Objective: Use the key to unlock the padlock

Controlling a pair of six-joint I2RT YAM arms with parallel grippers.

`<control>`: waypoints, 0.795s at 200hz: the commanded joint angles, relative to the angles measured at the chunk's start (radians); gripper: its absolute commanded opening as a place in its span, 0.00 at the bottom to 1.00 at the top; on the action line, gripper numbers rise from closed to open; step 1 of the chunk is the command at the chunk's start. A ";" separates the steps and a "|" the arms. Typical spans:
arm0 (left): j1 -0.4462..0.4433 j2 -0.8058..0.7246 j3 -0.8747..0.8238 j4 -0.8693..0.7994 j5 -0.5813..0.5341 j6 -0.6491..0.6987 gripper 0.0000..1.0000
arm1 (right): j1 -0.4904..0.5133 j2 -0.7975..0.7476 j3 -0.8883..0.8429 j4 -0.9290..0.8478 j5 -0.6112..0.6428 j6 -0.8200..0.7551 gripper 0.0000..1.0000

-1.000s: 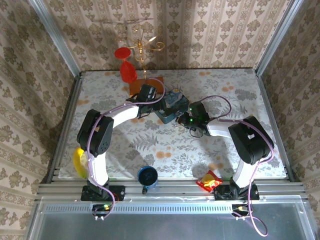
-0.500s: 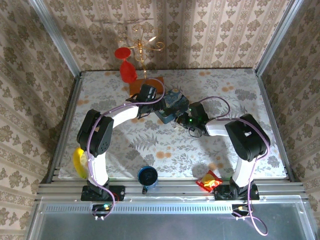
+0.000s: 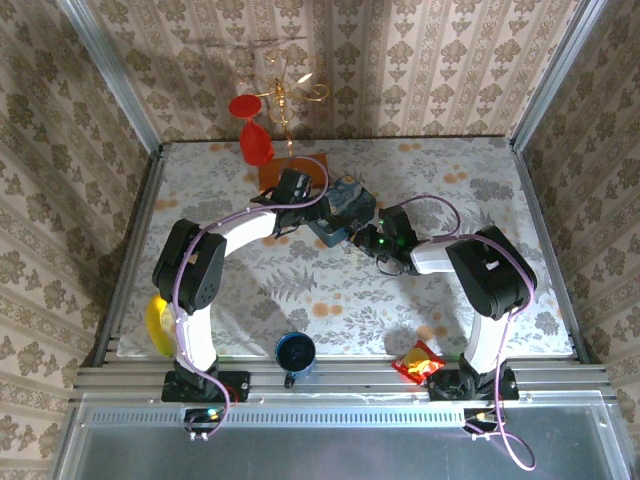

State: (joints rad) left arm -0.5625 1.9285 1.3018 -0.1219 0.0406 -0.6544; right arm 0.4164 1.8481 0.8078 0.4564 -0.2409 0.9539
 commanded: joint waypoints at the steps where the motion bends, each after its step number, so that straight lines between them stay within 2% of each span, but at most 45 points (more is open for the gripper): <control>1: 0.009 0.021 -0.052 -0.142 -0.035 0.013 0.70 | -0.010 0.001 -0.004 0.095 -0.005 0.022 0.00; 159: 0.009 0.023 -0.049 -0.147 -0.030 0.015 0.70 | -0.027 0.034 0.007 0.152 -0.006 0.066 0.00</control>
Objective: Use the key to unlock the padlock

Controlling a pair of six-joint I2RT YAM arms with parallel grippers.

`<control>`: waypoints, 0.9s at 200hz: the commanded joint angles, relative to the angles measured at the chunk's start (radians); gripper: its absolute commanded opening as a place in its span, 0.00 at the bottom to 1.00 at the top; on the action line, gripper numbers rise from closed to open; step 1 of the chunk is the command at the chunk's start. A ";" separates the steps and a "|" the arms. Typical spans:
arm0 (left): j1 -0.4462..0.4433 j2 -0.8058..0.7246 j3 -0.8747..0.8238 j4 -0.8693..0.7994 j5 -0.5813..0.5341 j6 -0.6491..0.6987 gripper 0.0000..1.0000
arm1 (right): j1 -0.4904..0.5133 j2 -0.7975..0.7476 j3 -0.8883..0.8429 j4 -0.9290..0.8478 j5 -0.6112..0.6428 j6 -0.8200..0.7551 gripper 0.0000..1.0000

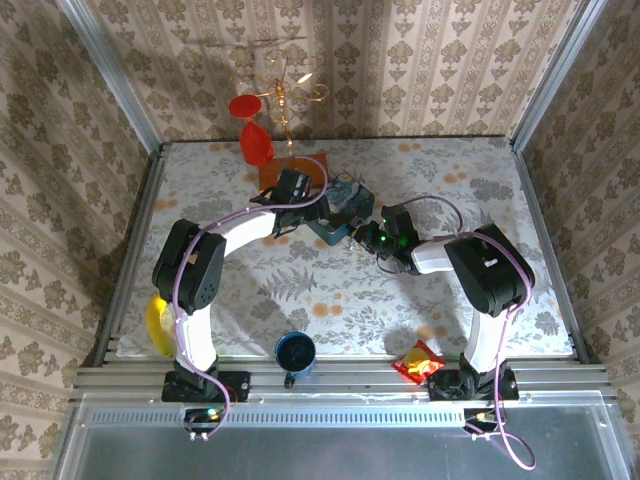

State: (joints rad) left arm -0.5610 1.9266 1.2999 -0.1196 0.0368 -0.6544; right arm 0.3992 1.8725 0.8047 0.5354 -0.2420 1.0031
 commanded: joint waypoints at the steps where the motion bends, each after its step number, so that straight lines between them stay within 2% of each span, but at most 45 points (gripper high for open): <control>1: 0.007 0.025 -0.047 -0.149 -0.026 0.015 0.70 | -0.009 0.009 0.009 0.073 -0.005 0.017 0.00; 180: 0.008 0.015 -0.066 -0.143 -0.036 0.010 0.69 | -0.036 -0.013 -0.015 0.088 0.004 0.039 0.00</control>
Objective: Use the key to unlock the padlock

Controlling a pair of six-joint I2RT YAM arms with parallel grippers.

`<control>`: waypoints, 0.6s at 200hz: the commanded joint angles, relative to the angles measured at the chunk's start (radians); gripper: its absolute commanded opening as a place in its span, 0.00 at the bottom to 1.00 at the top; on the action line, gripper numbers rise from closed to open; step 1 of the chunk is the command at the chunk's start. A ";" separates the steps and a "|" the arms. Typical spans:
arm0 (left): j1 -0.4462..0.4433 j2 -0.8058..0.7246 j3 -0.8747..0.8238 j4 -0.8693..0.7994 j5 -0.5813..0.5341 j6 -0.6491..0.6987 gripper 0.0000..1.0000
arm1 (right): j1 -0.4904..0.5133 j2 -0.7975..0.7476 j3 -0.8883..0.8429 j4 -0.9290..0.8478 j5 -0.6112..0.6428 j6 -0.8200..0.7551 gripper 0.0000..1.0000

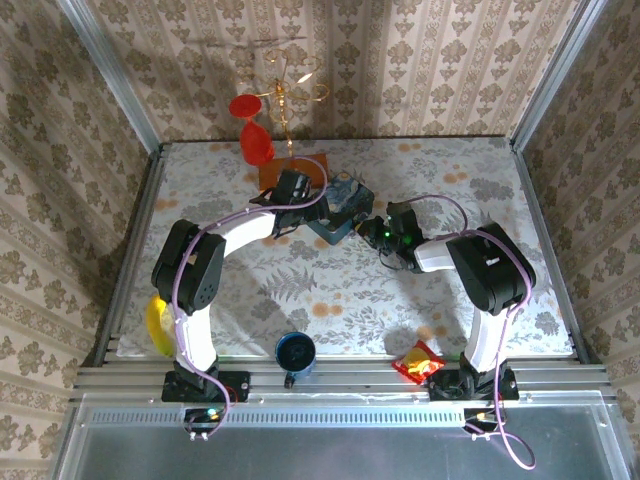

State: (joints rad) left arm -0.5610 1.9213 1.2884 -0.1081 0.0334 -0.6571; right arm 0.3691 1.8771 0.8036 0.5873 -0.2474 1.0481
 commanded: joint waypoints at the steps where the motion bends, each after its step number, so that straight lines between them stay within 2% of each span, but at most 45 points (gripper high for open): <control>1: 0.008 0.021 -0.056 -0.154 -0.033 0.013 0.69 | -0.006 -0.020 -0.015 0.035 0.009 -0.007 0.00; 74: 0.041 -0.002 -0.081 -0.153 -0.041 0.013 0.65 | -0.010 -0.141 -0.082 -0.110 0.034 -0.054 0.00; 120: 0.062 -0.029 -0.077 -0.163 -0.049 0.040 0.65 | -0.010 -0.273 -0.098 -0.371 0.064 -0.154 0.00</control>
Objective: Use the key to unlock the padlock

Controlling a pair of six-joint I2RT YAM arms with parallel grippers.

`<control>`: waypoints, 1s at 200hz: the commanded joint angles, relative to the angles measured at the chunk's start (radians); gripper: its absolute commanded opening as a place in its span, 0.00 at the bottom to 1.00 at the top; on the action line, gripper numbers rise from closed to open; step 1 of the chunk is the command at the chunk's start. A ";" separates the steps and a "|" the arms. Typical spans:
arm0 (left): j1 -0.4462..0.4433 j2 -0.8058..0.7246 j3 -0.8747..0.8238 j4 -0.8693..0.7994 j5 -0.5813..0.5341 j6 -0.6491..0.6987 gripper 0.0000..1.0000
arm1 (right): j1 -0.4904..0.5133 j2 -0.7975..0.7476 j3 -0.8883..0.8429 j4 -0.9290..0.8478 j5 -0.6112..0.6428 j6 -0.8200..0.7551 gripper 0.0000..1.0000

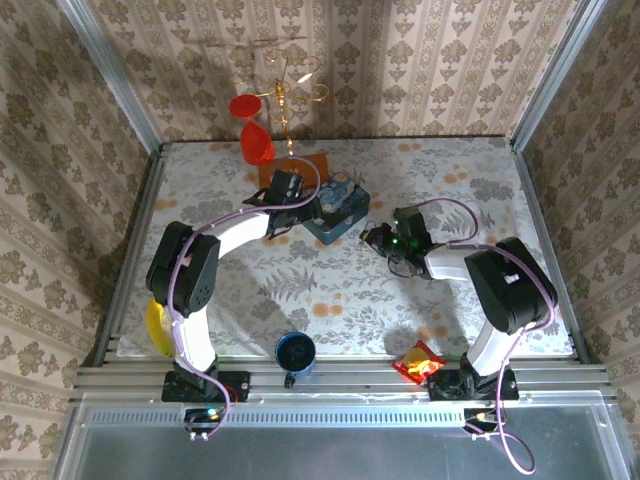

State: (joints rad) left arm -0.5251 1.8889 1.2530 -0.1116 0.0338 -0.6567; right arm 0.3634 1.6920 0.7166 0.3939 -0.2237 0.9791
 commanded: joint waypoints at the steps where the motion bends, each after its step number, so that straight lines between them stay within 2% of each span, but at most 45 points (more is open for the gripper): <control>1: 0.027 0.003 -0.041 -0.160 -0.049 0.040 0.65 | -0.004 -0.092 -0.011 -0.181 0.041 -0.088 0.00; 55: 0.044 -0.027 -0.036 -0.167 -0.040 0.057 0.65 | -0.018 -0.262 0.029 -0.602 0.048 -0.284 0.00; 74: 0.045 -0.045 -0.036 -0.171 -0.037 0.058 0.69 | -0.043 -0.293 0.036 -0.695 0.020 -0.333 0.00; 106: 0.045 -0.079 -0.035 -0.168 -0.015 0.051 0.81 | -0.119 -0.294 0.067 -0.812 -0.101 -0.439 0.00; 134: 0.044 -0.114 -0.044 -0.160 0.007 0.039 0.86 | -0.152 -0.246 0.112 -0.869 -0.131 -0.522 0.00; 166: 0.042 -0.158 -0.065 -0.152 0.017 0.025 0.88 | -0.193 -0.146 0.174 -0.866 -0.258 -0.602 0.00; 200: 0.043 -0.195 -0.085 -0.152 0.016 0.020 0.89 | -0.215 -0.028 0.266 -0.905 -0.273 -0.659 0.00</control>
State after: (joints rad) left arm -0.4854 1.7439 1.1904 -0.2481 0.0410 -0.6277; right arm 0.1661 1.6047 0.9169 -0.4507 -0.4286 0.4015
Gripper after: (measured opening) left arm 0.887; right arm 0.038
